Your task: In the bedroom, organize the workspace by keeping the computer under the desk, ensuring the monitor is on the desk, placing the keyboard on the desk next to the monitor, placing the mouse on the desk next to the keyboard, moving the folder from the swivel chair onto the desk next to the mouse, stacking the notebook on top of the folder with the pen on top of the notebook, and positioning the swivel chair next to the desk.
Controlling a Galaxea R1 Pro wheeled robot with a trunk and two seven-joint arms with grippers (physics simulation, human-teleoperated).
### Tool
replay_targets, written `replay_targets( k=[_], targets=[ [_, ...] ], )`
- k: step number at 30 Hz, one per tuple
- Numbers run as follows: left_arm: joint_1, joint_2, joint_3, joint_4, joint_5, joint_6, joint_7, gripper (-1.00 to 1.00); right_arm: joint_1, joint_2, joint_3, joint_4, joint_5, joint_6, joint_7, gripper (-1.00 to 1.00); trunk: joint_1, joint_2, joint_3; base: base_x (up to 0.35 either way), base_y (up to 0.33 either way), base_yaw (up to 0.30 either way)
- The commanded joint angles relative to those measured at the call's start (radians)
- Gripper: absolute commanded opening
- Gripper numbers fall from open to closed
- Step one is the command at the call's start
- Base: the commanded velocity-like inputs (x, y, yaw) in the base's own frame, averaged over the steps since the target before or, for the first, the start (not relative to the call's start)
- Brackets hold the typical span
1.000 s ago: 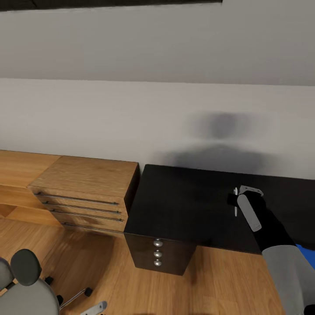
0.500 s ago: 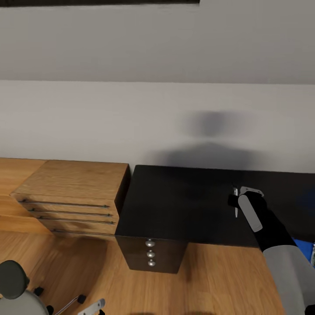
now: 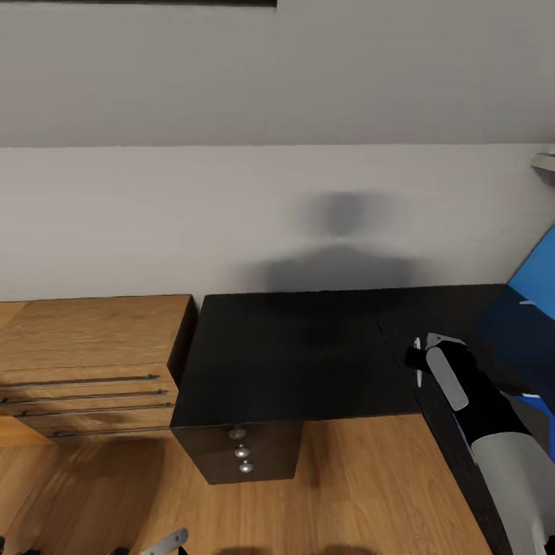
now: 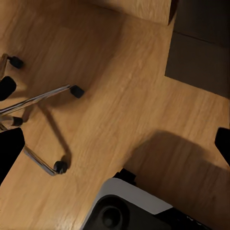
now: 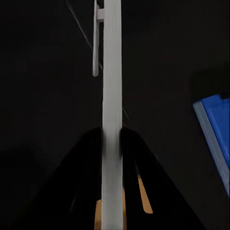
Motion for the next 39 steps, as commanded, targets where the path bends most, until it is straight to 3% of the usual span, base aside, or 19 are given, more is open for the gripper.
replay_targets(
  k=[1, 6, 9, 15, 22, 39],
  targets=[
    [-0.001, 0.002, -0.006, -0.001, 0.01, -0.01, 0.005, 1.0, -0.001, -0.01, 0.003, 0.001, -0.012, 0.001, 0.001, -1.0, 0.001, -0.002, -0.002, 0.0, 0.0, -0.298],
    [-0.001, 0.013, -0.008, -0.002, 0.01, -0.009, 0.006, 1.0, -0.001, -0.033, 0.002, 0.033, -0.008, -0.011, 0.044, -1.0, 0.001, -0.002, -0.002, 0.0, 0.0, -0.298],
    [-0.001, 0.017, -0.009, -0.003, 0.01, -0.009, 0.006, 1.0, -0.002, -0.042, 0.002, 0.097, 0.004, -0.096, 0.077, -1.0, 0.001, -0.002, -0.003, 0.0, 0.0, -0.286],
    [-0.001, 0.018, -0.009, -0.002, 0.011, -0.009, 0.007, 1.0, -0.003, -0.048, 0.001, 0.155, 0.089, -0.192, 0.094, -1.0, 0.001, -0.002, -0.006, 0.0, 0.0, -0.279],
    [-0.001, 0.018, -0.009, 0.001, 0.012, -0.009, 0.007, 1.0, -0.004, -0.066, 0.001, 0.209, 0.112, -0.262, 0.097, -1.0, 0.001, -0.002, -0.011, 0.0, 0.0, -0.278],
    [-0.001, 0.018, -0.009, 0.025, 0.011, -0.012, 0.004, 1.0, -0.004, -0.069, 0.011, 0.217, 0.115, -0.273, 0.097, -1.0, 0.001, -0.002, -0.018, 0.077, 0.0, -0.217]
  ],
)
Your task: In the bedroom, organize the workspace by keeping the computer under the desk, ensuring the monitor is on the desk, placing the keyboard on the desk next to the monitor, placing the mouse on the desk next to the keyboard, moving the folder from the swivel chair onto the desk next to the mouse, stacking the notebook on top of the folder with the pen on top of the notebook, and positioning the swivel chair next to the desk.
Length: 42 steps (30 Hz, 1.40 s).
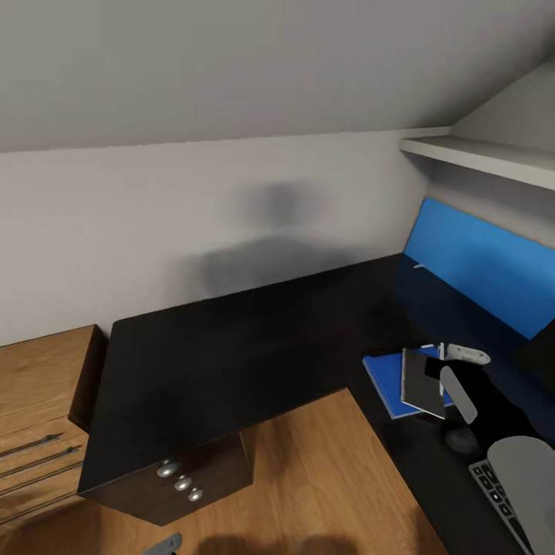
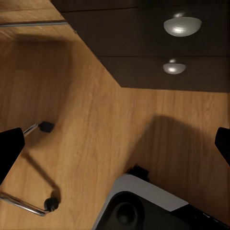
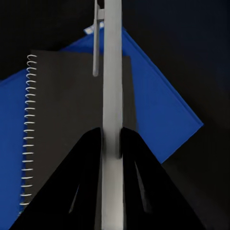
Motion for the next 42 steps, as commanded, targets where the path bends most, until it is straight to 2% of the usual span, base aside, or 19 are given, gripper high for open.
replay_targets(
  k=[1, 5, 11, 14, 18, 20, 22, 26, 42],
  targets=[
    [-0.001, 0.001, -0.005, -0.001, 0.01, -0.009, 0.005, 1.0, -0.001, -0.001, 0.006, -0.001, -0.01, 0.002, -0.008, -1.0, 0.001, -0.002, -0.002, 0.196, 0.0, -0.022],
    [-0.001, 0.0, -0.005, 0.0, 0.01, -0.009, 0.005, 1.0, -0.001, -0.001, 0.007, -0.001, 0.017, 0.001, -0.007, -1.0, 0.001, -0.002, -0.002, 0.066, 0.0, -0.007],
    [-0.001, 0.001, -0.005, 0.001, 0.01, -0.008, 0.004, 1.0, -0.001, 0.001, 0.007, -0.001, 0.029, -0.006, -0.007, -1.0, 0.001, -0.002, -0.002, 0.105, 0.0, -0.002],
    [-0.001, 0.0, -0.006, 0.006, 0.009, -0.008, 0.004, 1.0, -0.001, 0.002, 0.006, 0.0, 0.03, -0.03, -0.007, -1.0, 0.001, -0.002, -0.002, 0.087, 0.0, 0.0],
    [-0.001, -0.001, -0.007, 0.004, 0.005, -0.009, 0.004, 1.0, -0.001, 0.001, 0.006, 0.067, 0.031, -0.101, -0.006, -1.0, 0.001, -0.002, -0.002, 0.027, 0.0, 0.0],
    [-0.001, -0.003, -0.008, 0.002, 0.004, -0.009, 0.004, 1.0, -0.001, 0.0, 0.006, 0.095, 0.031, -0.134, -0.002, -1.0, 0.009, -0.016, -0.008, 0.006, 0.0, 0.0],
    [-0.001, -0.003, -0.008, 0.002, 0.003, -0.009, 0.003, 1.0, -0.001, -0.004, 0.004, 0.113, 0.032, -0.179, 0.104, -1.0, 0.016, -0.03, -0.014, 0.001, 0.0, 0.0],
    [-0.001, -0.003, -0.008, 0.002, 0.003, -0.009, 0.003, 1.0, -0.002, -0.009, -0.001, 0.136, 0.031, -0.196, 0.17, -1.0, 0.032, -0.058, -0.027, 0.0, 0.0, 0.0],
    [-0.001, -0.003, -0.008, 0.003, 0.003, -0.009, 0.003, 1.0, -0.003, -0.02, -0.003, 0.158, 0.031, -0.204, 0.194, -1.0, 0.093, -0.17, -0.077, 0.0, 0.0, 0.0]
  ],
)
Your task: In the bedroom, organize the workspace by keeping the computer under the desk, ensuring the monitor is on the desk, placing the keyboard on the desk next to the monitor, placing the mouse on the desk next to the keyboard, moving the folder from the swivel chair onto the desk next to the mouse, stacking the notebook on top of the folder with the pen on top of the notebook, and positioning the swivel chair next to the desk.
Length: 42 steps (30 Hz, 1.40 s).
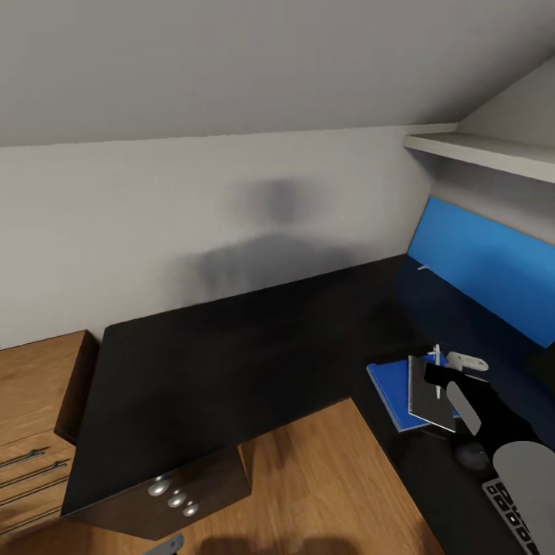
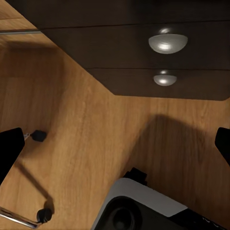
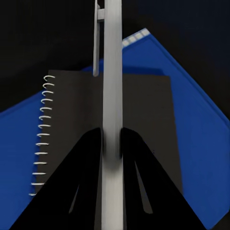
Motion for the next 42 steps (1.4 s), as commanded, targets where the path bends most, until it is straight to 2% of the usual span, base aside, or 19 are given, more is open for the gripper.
replay_targets(
  k=[1, 10, 25, 35, 36, 42],
  targets=[
    [-0.001, 0.001, -0.005, -0.001, 0.01, -0.01, 0.005, 1.0, -0.001, -0.001, 0.004, 0.0, -0.01, 0.004, -0.007, -1.0, 0.004, -0.009, -0.005, 0.0, 0.0, 0.0],
    [-0.001, 0.001, -0.005, -0.001, 0.01, -0.01, 0.005, 1.0, -0.003, -0.001, 0.004, 0.066, -0.009, -0.013, -0.006, -1.0, 0.039, -0.072, -0.033, 0.0, 0.0, 0.0],
    [-0.001, 0.001, -0.005, -0.001, 0.01, -0.01, 0.005, 1.0, -0.003, -0.001, 0.004, 0.07, -0.009, -0.013, -0.006, -1.0, 0.096, -0.177, -0.08, 0.0, 0.0, 0.0],
    [-0.001, 0.0, -0.006, 0.0, 0.011, -0.009, 0.005, 1.0, -0.003, -0.001, 0.004, 0.069, -0.009, -0.014, -0.006, -1.0, 0.096, -0.177, -0.08, 0.0, 0.0, 0.0],
    [-0.001, 0.0, -0.006, 0.0, 0.011, -0.009, 0.005, 1.0, -0.003, -0.001, 0.004, 0.069, -0.009, -0.013, -0.005, 1.0, 0.096, -0.177, -0.08, 0.0, 0.0, 0.0],
    [-0.001, 0.0, -0.012, 0.002, 0.012, -0.009, 0.005, 1.0, -0.003, -0.001, 0.004, 0.065, -0.009, -0.014, -0.003, 1.0, 0.096, -0.177, -0.08, 0.0, 0.0, 0.0]
  ],
)
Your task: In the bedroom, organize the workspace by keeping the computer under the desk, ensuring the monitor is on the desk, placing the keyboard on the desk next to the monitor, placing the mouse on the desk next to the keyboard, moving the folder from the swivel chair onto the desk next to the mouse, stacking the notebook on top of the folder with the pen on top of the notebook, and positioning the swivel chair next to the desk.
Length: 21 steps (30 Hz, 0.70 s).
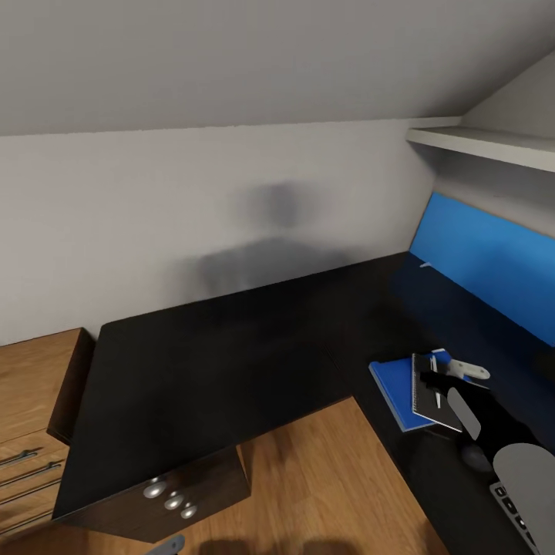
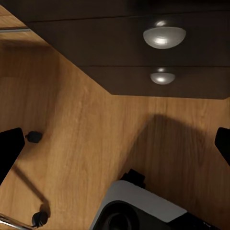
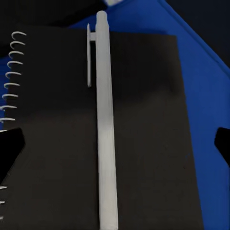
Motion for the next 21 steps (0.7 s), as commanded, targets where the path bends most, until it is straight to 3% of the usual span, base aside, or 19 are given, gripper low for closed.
replay_targets(
  k=[1, 9, 17, 21],
  targets=[
    [-0.001, 0.001, -0.006, -0.001, 0.011, -0.01, 0.005, 1.0, 0.0, -0.001, 0.004, -0.003, -0.009, 0.005, -0.007, 1.0, 0.0, -0.001, -0.001, 0.0, 0.0, 0.0],
    [-0.001, 0.0, -0.024, 0.008, 0.012, -0.01, 0.005, 1.0, 0.0, -0.004, 0.004, -0.074, -0.01, 0.012, -0.004, 1.0, 0.0, -0.001, -0.001, 0.0, 0.0, 0.0],
    [-0.001, 0.0, -0.042, 0.044, 0.011, -0.01, 0.007, 1.0, 0.018, -0.02, 0.003, -0.331, -0.018, 0.131, -0.006, 1.0, 0.0, -0.001, -0.001, 0.0, 0.0, 0.0],
    [-0.001, 0.0, -0.043, 0.054, 0.011, -0.01, 0.008, 1.0, 0.075, -0.02, 0.002, -0.469, -0.022, 0.206, -0.009, 1.0, 0.0, -0.001, -0.001, 0.0, 0.0, 0.0]
  ],
)
